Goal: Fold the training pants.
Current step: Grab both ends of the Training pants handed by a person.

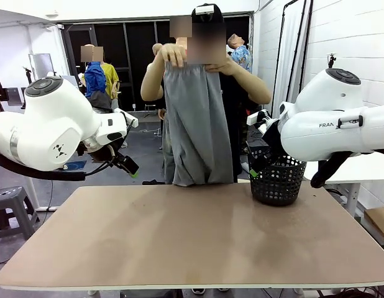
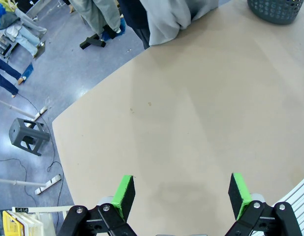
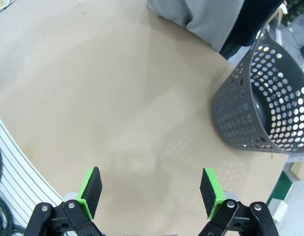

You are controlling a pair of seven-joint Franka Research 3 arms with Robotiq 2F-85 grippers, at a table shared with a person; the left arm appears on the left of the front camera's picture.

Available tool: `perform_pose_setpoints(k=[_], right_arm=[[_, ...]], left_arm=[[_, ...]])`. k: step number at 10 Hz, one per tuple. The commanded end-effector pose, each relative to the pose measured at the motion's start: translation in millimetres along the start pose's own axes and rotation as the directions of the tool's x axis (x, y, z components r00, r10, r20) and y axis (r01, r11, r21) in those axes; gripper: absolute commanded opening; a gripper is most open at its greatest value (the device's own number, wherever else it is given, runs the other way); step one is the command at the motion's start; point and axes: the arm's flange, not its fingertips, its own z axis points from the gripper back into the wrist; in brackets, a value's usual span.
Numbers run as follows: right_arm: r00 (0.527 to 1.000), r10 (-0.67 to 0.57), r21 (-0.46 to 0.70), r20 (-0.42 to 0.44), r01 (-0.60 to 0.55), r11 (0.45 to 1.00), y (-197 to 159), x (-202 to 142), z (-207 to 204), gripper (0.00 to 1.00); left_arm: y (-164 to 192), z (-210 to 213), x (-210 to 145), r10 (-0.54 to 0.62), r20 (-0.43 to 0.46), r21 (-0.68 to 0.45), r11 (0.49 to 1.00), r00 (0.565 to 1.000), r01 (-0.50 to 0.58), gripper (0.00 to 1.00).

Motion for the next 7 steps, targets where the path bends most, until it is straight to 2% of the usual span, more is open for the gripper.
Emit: perform_pose_setpoints(k=[1,7], right_arm=[[1.0,-0.001,0.001,-0.001,0.001,1.0,-0.5,-0.3,-0.6,1.0],[1.0,-0.001,0.001,-0.001,0.001,1.0,-0.5,-0.3,-0.6,1.0]], left_arm=[[1.6,-0.6,0.7,-0.015,0.0,-0.003,1.0,1.0,0.015,1.0],[1.6,-0.6,0.7,-0.015,0.0,-0.003,1.0,1.0,0.015,1.0]])
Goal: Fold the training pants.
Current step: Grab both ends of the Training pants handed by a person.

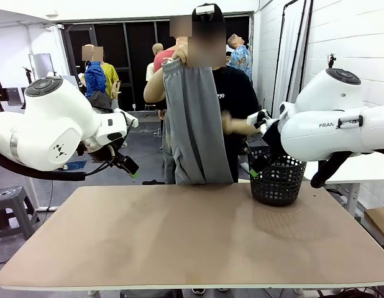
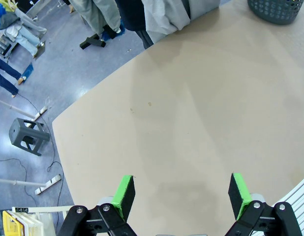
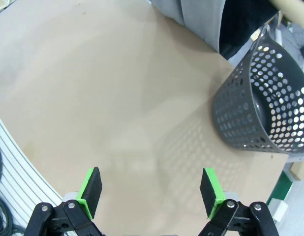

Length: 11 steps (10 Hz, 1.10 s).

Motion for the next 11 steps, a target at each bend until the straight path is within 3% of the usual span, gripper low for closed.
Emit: perform_pose_setpoints(k=[1,11], right_arm=[[1.0,-0.001,0.001,-0.001,0.001,1.0,-0.5,-0.3,-0.6,1.0],[1.0,-0.001,0.001,-0.001,0.001,1.0,-0.5,-0.3,-0.6,1.0]], left_arm=[[1.6,-0.6,0.7,-0.015,0.0,-0.003,1.0,1.0,0.015,1.0],[1.6,-0.6,0.7,-0.015,0.0,-0.003,1.0,1.0,0.015,1.0]])
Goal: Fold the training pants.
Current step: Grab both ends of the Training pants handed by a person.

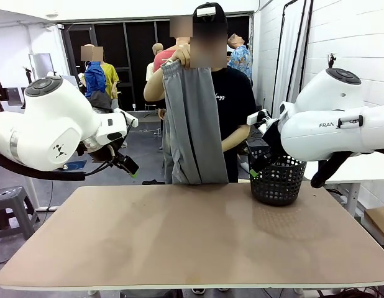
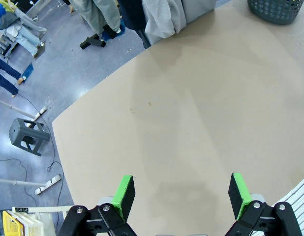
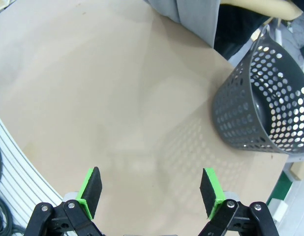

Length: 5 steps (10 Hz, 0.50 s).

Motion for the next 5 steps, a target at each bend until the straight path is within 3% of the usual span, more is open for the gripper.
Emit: perform_pose_setpoints(k=[1,5], right_arm=[[1.0,-0.001,0.001,-0.001,0.001,1.0,-0.5,-0.3,-0.6,1.0],[1.0,-0.001,0.001,-0.001,0.001,1.0,-0.5,-0.3,-0.6,1.0]], left_arm=[[1.6,-0.6,0.7,-0.015,-0.001,-0.003,1.0,1.0,0.015,1.0],[1.6,-0.6,0.7,-0.015,-0.001,-0.003,1.0,1.0,0.015,1.0]])
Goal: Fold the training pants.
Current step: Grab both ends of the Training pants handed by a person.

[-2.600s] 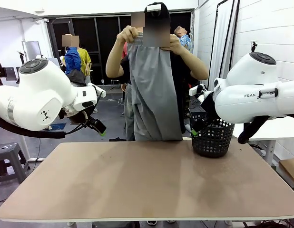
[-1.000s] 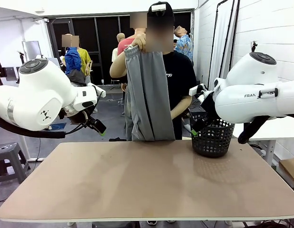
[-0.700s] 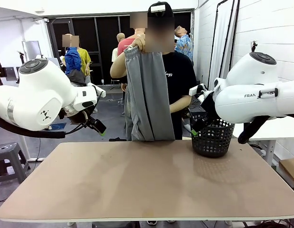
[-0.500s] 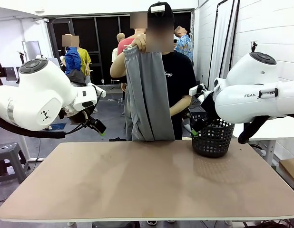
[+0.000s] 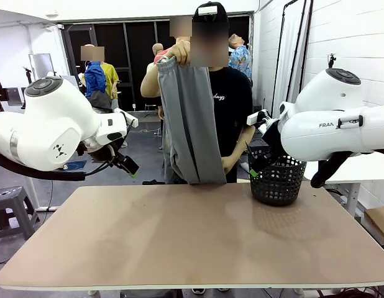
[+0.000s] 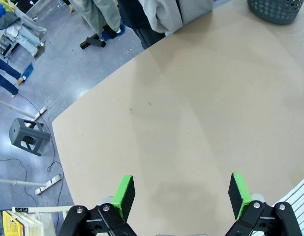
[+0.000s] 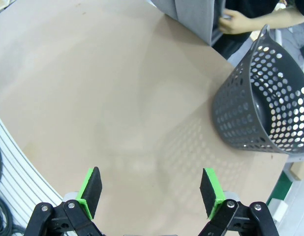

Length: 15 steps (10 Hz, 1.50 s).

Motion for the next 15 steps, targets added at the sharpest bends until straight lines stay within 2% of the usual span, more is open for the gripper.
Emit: perform_pose_setpoints(k=[1,15], right_arm=[[1.0,-0.001,0.001,-0.001,0.001,1.0,-0.5,-0.3,-0.6,1.0],[1.0,-0.001,0.001,-0.001,0.001,1.0,-0.5,-0.3,-0.6,1.0]], left_arm=[[1.6,-0.6,0.7,-0.015,-0.001,-0.003,1.0,1.0,0.015,1.0],[1.6,-0.6,0.7,-0.015,-0.001,-0.003,1.0,1.0,0.015,1.0]])
